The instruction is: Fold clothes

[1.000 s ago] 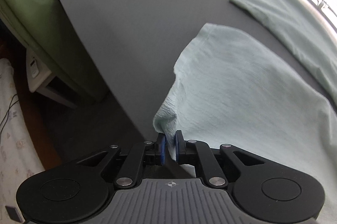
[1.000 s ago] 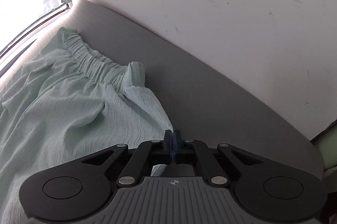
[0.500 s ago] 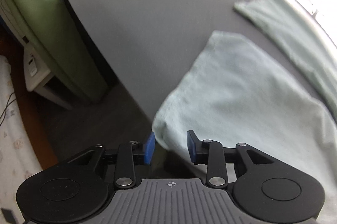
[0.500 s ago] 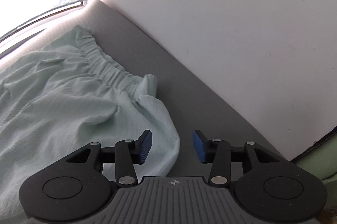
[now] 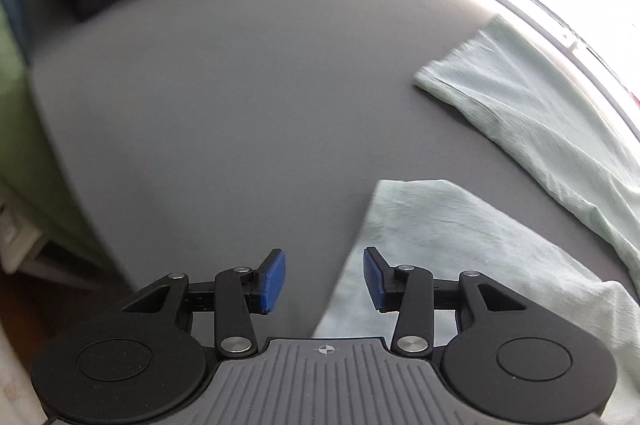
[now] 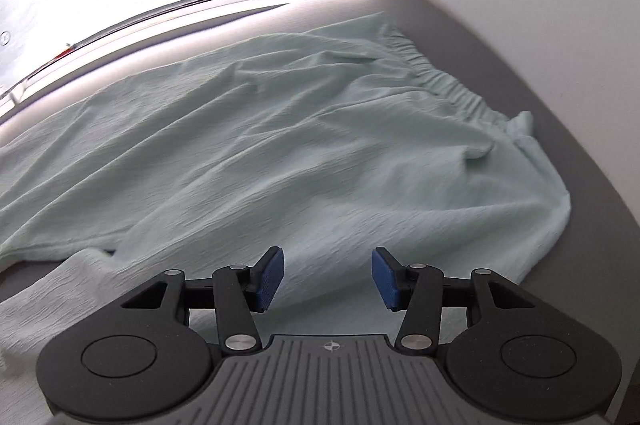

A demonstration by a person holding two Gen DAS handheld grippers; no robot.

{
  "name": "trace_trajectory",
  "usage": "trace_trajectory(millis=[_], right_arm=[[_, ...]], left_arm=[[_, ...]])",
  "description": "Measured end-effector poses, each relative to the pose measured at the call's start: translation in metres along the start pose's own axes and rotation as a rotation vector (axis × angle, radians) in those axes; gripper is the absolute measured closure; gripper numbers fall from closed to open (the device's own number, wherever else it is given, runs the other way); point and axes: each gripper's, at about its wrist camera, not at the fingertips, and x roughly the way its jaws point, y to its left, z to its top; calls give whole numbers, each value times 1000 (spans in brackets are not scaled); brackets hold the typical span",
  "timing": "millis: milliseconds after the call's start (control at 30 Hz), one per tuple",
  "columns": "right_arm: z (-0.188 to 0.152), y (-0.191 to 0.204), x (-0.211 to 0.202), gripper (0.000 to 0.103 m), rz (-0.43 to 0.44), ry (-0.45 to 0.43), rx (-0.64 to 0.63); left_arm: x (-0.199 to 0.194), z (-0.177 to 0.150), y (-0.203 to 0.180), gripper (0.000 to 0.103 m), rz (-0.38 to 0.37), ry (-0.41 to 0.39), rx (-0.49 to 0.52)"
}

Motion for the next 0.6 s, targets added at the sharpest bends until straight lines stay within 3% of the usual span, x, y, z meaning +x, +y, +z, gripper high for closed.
trace_trajectory(millis=[133, 200, 267, 300, 333, 400, 467, 600], right_arm=[[-22, 40, -24, 45, 37, 10, -34], [-33, 56, -34, 45, 35, 16, -51], [-41, 67, -41, 45, 22, 20, -65], [-45, 72, -44, 45, 18, 23, -69], [-49, 75, -46, 45, 14, 29, -70], [-55, 81, -48, 45, 4, 43, -66], [-59, 84, -48, 45, -6, 53, -63], [-61, 89, -50, 45, -12, 49, -95]], left_arm=[[25, 13, -16, 46, -22, 10, 126], [32, 16, -22, 35, -52, 9, 171], [35, 17, -25, 38, -98, 7, 189], [37, 16, -28, 44, -102, 9, 196], [36, 14, -31, 71, -98, -4, 213], [34, 8, -35, 90, -112, -5, 222], [26, 3, -41, 97, -134, -31, 232], [-3, -5, -61, 98, -211, -106, 257]])
